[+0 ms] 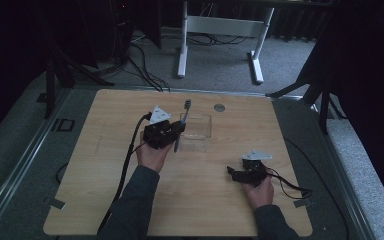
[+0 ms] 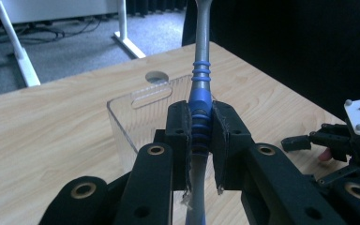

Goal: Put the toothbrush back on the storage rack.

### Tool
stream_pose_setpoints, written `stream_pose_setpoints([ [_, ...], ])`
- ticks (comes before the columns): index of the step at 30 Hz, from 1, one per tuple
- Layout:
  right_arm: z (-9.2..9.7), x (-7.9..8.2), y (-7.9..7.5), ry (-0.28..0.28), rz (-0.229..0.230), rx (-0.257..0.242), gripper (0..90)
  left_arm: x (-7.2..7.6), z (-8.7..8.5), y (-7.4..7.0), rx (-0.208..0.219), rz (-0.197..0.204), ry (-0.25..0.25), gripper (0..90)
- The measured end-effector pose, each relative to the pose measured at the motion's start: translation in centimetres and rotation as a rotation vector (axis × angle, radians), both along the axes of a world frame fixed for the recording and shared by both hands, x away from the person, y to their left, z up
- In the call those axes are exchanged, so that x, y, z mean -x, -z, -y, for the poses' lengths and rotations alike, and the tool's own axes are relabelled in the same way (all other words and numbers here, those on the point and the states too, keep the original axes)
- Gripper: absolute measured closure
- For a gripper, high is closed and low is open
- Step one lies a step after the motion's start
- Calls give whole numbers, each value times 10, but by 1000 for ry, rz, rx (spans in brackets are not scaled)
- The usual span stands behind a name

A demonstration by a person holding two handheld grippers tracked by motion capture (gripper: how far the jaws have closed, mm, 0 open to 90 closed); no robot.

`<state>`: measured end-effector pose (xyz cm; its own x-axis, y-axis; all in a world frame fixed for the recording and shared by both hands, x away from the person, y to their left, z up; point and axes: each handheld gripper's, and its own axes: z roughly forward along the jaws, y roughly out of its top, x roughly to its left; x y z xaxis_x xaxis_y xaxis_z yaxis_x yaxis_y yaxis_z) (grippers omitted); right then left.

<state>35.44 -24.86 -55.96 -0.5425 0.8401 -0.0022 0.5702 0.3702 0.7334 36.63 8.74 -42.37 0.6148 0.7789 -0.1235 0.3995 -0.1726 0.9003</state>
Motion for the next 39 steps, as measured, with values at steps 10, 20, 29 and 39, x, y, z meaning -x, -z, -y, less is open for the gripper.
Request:
stream_pose_setpoints([
  [10, 0, 0, 0, 0, 0, 0, 249, -2, 2, 1, 39, 23, -5, 782],
  [20, 0, 0, 0, 0, 0, 0, 249, -4, 5, 3, 66, 31, -6, 782],
  [29, 0, 0, 0, -3, 0, 0, 248, -10, 2, 4, 104, 26, -20, 782],
  [39, 0, 0, 0, -5, -1, -1, 247, -14, 1, 5, 145, 37, -58, 782],
])
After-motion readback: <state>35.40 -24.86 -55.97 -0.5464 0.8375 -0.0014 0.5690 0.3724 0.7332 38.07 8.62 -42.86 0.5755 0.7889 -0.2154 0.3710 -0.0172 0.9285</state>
